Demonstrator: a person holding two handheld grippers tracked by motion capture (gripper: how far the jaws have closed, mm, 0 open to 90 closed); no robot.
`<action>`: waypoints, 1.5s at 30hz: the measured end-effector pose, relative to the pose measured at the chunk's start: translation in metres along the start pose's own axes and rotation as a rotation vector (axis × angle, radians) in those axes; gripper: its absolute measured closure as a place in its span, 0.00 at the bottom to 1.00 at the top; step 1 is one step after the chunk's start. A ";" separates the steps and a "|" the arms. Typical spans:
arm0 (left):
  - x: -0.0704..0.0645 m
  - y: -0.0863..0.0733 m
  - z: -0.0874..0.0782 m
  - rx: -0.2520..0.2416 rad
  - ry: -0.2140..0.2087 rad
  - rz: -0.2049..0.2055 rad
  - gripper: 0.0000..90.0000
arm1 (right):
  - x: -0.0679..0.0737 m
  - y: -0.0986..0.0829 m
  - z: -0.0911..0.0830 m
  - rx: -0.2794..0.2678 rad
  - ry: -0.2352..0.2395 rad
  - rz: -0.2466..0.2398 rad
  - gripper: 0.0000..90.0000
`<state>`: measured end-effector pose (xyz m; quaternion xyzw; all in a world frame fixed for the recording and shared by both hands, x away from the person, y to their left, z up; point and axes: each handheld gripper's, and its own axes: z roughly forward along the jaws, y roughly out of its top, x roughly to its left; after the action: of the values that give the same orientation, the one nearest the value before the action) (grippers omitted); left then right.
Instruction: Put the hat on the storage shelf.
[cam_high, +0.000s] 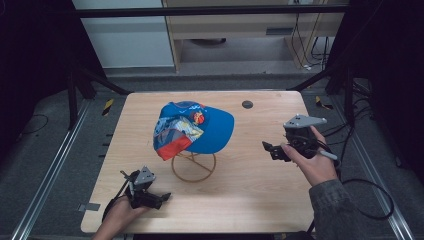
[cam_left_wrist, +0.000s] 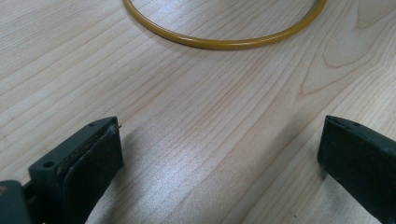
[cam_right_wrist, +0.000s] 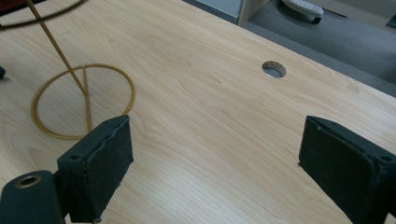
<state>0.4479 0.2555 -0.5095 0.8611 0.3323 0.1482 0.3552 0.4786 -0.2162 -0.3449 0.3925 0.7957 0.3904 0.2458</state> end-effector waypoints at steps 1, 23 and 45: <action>0.000 0.000 0.000 0.000 0.000 0.000 0.00 | 0.000 -0.003 0.000 -0.001 0.000 -0.002 0.11; 0.000 0.000 0.000 0.000 0.000 0.000 0.00 | 0.011 -0.057 0.024 0.021 0.040 0.023 0.12; 0.000 0.000 0.000 0.000 0.000 0.000 0.00 | 0.034 -0.088 0.068 0.103 0.132 0.079 0.08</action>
<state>0.4479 0.2554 -0.5095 0.8610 0.3325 0.1481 0.3552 0.4682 -0.1930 -0.4579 0.4089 0.8131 0.3836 0.1567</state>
